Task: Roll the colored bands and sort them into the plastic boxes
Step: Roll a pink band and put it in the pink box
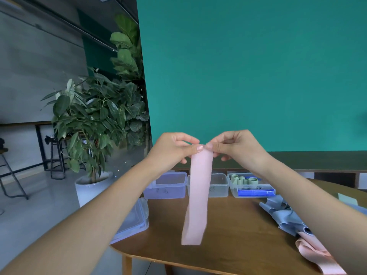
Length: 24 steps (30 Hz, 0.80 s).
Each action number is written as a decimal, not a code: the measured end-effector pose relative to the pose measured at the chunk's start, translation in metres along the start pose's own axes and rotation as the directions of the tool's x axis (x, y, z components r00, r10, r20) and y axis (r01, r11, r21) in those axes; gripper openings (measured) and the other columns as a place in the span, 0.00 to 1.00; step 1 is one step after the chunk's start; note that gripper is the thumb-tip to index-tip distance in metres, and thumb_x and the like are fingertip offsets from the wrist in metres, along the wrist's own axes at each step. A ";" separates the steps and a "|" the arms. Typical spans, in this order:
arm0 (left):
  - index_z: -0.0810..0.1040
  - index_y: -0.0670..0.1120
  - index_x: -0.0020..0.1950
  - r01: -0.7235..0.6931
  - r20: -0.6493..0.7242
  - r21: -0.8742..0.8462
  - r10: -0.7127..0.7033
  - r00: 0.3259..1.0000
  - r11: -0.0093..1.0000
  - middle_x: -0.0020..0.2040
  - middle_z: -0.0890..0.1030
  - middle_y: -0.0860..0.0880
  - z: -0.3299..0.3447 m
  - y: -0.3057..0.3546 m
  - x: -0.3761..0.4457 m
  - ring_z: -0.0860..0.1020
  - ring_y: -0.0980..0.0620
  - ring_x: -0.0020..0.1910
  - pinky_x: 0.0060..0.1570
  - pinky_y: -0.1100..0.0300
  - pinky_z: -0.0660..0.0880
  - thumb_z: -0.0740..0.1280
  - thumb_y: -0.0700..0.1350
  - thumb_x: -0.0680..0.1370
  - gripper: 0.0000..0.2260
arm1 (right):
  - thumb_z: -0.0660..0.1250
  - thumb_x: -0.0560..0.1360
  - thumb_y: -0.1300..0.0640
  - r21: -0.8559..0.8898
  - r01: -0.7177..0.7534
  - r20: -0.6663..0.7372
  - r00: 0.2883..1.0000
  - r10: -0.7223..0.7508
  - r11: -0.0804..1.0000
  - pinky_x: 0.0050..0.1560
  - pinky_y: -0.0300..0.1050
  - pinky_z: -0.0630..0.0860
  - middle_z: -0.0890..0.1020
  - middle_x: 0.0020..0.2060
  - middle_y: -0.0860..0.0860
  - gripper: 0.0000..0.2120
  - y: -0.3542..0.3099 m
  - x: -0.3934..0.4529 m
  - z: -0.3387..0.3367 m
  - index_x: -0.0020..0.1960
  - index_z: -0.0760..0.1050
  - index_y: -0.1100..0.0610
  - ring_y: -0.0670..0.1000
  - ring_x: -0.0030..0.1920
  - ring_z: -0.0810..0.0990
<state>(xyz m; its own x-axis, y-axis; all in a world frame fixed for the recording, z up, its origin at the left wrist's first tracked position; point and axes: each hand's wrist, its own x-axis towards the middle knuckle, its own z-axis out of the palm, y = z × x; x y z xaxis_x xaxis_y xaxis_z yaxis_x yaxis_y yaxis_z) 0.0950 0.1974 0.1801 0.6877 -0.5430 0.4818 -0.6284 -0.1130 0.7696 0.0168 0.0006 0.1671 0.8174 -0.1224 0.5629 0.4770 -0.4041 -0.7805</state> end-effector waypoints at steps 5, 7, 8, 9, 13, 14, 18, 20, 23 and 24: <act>0.86 0.46 0.49 0.046 0.011 0.101 -0.047 0.999 0.994 0.41 0.87 0.50 -0.008 -0.006 0.007 0.85 0.53 0.41 0.36 0.62 0.75 0.76 0.48 0.75 0.08 | 0.74 0.76 0.59 -0.048 -0.033 0.039 0.999 0.035 0.998 0.38 0.39 0.76 0.87 0.38 0.52 0.06 0.005 0.013 0.001 0.47 0.84 0.62 0.45 0.36 0.83; 0.86 0.47 0.47 0.056 -0.001 0.134 -0.056 0.998 0.989 0.37 0.86 0.51 -0.005 -0.011 0.014 0.82 0.55 0.36 0.33 0.63 0.73 0.77 0.49 0.73 0.07 | 0.73 0.76 0.59 -0.047 -0.046 0.062 0.997 0.049 0.998 0.37 0.38 0.76 0.87 0.37 0.51 0.06 0.012 0.018 -0.001 0.47 0.84 0.62 0.44 0.36 0.83; 0.87 0.48 0.45 0.057 -0.011 0.150 -0.056 0.998 0.987 0.35 0.85 0.51 -0.003 -0.013 0.019 0.80 0.55 0.33 0.32 0.63 0.72 0.78 0.50 0.73 0.07 | 0.73 0.76 0.59 -0.049 -0.052 0.069 0.996 0.056 0.997 0.37 0.38 0.76 0.87 0.37 0.51 0.05 0.015 0.021 -0.003 0.46 0.84 0.62 0.44 0.36 0.83; 0.87 0.49 0.44 0.056 -0.022 0.164 -0.053 0.998 0.985 0.34 0.84 0.51 -0.001 -0.017 0.024 0.77 0.56 0.32 0.31 0.63 0.71 0.78 0.50 0.72 0.06 | 0.73 0.76 0.60 -0.053 -0.058 0.074 0.995 0.062 0.997 0.37 0.38 0.76 0.87 0.37 0.51 0.04 0.020 0.024 -0.005 0.46 0.84 0.61 0.44 0.36 0.83; 0.87 0.48 0.44 0.066 0.013 0.169 -0.069 0.997 0.983 0.33 0.83 0.49 0.009 -0.030 0.051 0.75 0.57 0.30 0.31 0.62 0.71 0.78 0.48 0.73 0.04 | 0.74 0.76 0.58 -0.126 -0.066 0.053 0.996 0.074 0.990 0.33 0.35 0.72 0.86 0.35 0.51 0.04 0.038 0.040 -0.014 0.44 0.84 0.59 0.43 0.34 0.82; 0.86 0.47 0.45 0.074 0.033 0.176 -0.081 0.996 0.982 0.34 0.84 0.48 0.011 -0.033 0.058 0.77 0.56 0.31 0.31 0.62 0.72 0.77 0.46 0.74 0.04 | 0.75 0.75 0.56 -0.156 -0.071 0.036 0.996 0.078 0.985 0.32 0.33 0.70 0.85 0.34 0.52 0.05 0.044 0.046 -0.016 0.43 0.84 0.57 0.43 0.33 0.80; 0.85 0.41 0.47 0.096 0.063 0.189 -0.110 0.992 0.977 0.39 0.86 0.44 0.020 -0.047 0.090 0.84 0.52 0.38 0.36 0.62 0.76 0.76 0.41 0.75 0.05 | 0.74 0.76 0.54 -0.207 -0.142 0.005 0.989 0.146 0.968 0.27 0.36 0.68 0.85 0.34 0.52 0.06 0.068 0.069 -0.021 0.44 0.83 0.57 0.48 0.30 0.80; 0.84 0.39 0.48 0.098 0.051 0.156 -0.107 0.993 0.983 0.39 0.86 0.43 0.023 -0.056 0.101 0.86 0.47 0.44 0.42 0.60 0.81 0.75 0.40 0.75 0.05 | 0.72 0.78 0.57 -0.164 -0.166 0.011 0.985 0.170 0.972 0.24 0.37 0.70 0.87 0.38 0.53 0.07 0.079 0.079 -0.019 0.48 0.80 0.61 0.51 0.33 0.85; 0.85 0.38 0.48 0.061 -0.013 0.103 -0.060 0.998 0.993 0.41 0.86 0.43 0.027 -0.070 0.107 0.85 0.45 0.47 0.50 0.56 0.83 0.76 0.38 0.74 0.05 | 0.71 0.79 0.58 -0.070 -0.177 0.016 0.984 0.179 0.982 0.26 0.40 0.77 0.86 0.43 0.56 0.07 0.089 0.085 -0.015 0.50 0.77 0.61 0.55 0.41 0.88; 0.85 0.39 0.47 0.038 -0.030 0.103 -0.035 0.999 0.994 0.41 0.86 0.44 0.028 -0.075 0.106 0.85 0.45 0.46 0.52 0.54 0.83 0.76 0.39 0.74 0.05 | 0.71 0.79 0.58 -0.043 -0.175 0.020 0.984 0.176 0.984 0.27 0.40 0.78 0.86 0.44 0.57 0.07 0.092 0.084 -0.015 0.50 0.77 0.62 0.56 0.42 0.88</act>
<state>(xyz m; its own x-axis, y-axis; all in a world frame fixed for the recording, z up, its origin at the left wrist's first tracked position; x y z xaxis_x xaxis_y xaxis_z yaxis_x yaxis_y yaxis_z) 0.2052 0.1249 0.1614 0.7201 -0.5133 0.4669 -0.6357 -0.2183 0.7405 0.1242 -0.0599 0.1468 0.8947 -0.1738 0.4114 0.3124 -0.4148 -0.8546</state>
